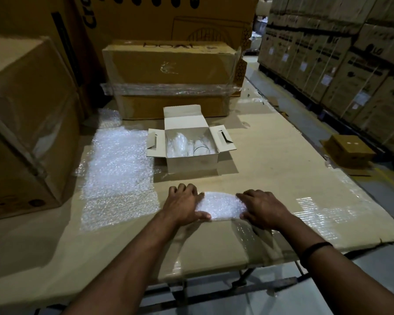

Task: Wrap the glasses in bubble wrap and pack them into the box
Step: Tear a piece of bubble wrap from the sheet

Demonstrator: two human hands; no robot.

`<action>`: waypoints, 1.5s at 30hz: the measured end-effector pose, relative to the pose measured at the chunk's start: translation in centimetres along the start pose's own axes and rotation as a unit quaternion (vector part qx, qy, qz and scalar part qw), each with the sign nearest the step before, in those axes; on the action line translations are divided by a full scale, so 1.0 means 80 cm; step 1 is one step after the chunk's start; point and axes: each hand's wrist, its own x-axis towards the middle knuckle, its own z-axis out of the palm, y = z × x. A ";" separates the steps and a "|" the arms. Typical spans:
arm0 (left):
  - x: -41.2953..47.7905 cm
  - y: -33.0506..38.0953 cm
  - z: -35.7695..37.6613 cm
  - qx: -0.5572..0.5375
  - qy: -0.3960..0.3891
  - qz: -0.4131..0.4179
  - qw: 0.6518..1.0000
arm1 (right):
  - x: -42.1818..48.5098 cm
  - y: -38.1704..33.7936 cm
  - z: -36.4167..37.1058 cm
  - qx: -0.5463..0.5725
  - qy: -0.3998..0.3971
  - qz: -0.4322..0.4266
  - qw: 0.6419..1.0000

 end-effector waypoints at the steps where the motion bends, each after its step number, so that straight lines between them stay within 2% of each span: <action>1: -0.002 -0.002 0.000 -0.005 0.004 0.007 1.000 | 0.001 0.000 -0.001 -0.007 0.007 0.000 1.000; 8: -0.013 -0.021 -0.008 -0.046 0.082 0.055 0.994 | 0.010 -0.022 -0.016 0.041 0.045 0.007 0.998; 11: -0.019 -0.039 -0.016 -0.108 0.159 0.013 0.981 | 0.016 -0.031 -0.024 0.099 0.078 0.003 0.992; 15: -0.012 -0.064 -0.040 -0.176 0.266 -0.041 0.947 | 0.038 -0.045 -0.047 0.170 0.142 -0.005 0.975; 18: 0.012 -0.081 -0.065 -0.131 0.326 -0.065 0.934 | 0.074 -0.047 -0.072 0.184 0.217 0.002 0.959; 21: 0.039 -0.101 -0.084 -0.086 0.350 -0.095 0.928 | 0.120 -0.042 -0.097 0.186 0.280 -0.004 0.942; 25: 0.092 -0.128 -0.101 -0.060 0.370 -0.128 0.918 | 0.196 -0.032 -0.132 0.162 0.308 0.032 0.937; 30: 0.158 -0.150 -0.118 -0.025 0.335 -0.141 0.931 | 0.285 -0.015 -0.157 0.074 0.280 0.046 0.956; 34: 0.201 -0.171 -0.115 0.051 0.251 -0.150 0.955 | 0.339 -0.006 -0.153 0.030 0.237 -0.006 0.971; 38: 0.224 -0.182 -0.105 0.107 0.169 -0.147 0.969 | 0.372 0.003 -0.139 -0.066 0.205 -0.063 0.975; 45: 0.243 -0.178 -0.108 0.167 0.123 -0.122 0.971 | 0.390 0.006 -0.126 -0.056 0.203 -0.099 0.973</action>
